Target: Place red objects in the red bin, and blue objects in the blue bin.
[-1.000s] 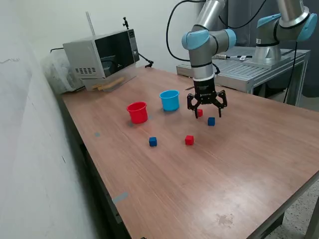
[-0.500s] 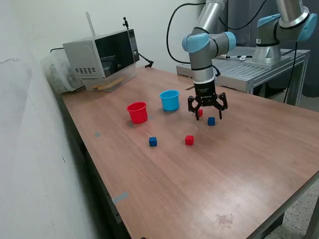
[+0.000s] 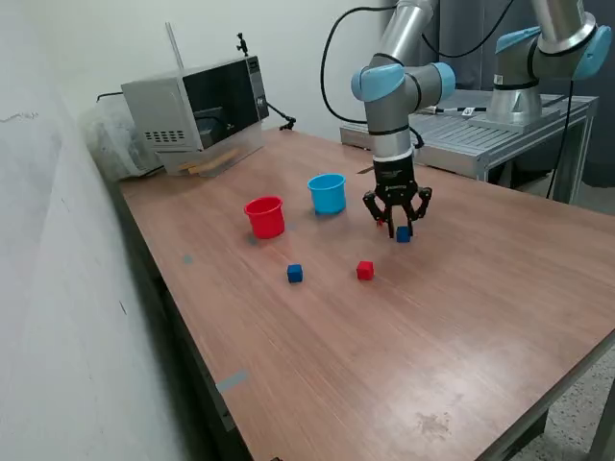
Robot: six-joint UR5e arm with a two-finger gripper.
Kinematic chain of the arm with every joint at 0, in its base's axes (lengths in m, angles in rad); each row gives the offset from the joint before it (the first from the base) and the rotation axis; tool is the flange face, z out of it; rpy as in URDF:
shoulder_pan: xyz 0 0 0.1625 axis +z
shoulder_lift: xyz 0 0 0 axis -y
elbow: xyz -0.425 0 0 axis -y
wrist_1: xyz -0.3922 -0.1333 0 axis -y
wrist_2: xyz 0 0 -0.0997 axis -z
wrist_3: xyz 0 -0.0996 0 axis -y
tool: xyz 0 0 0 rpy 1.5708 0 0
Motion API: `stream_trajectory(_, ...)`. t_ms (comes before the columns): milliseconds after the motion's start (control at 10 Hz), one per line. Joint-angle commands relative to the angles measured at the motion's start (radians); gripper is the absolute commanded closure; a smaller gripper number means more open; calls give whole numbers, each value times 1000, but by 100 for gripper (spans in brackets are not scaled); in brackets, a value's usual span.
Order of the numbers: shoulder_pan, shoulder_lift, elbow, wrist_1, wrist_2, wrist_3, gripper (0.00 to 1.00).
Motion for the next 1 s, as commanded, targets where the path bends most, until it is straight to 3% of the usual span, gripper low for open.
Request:
stream_trajectory(0, 1, -4, 0, -5, -66, 0, 100)
stream_trajectory(400, 1, -194, 51, 26, -184, -2, 100)
stream_trajectory(700, -76, -334, 68, 91, -185, 0, 100)
stream_trajectory(900, -186, -346, 82, 99, -183, 4, 100)
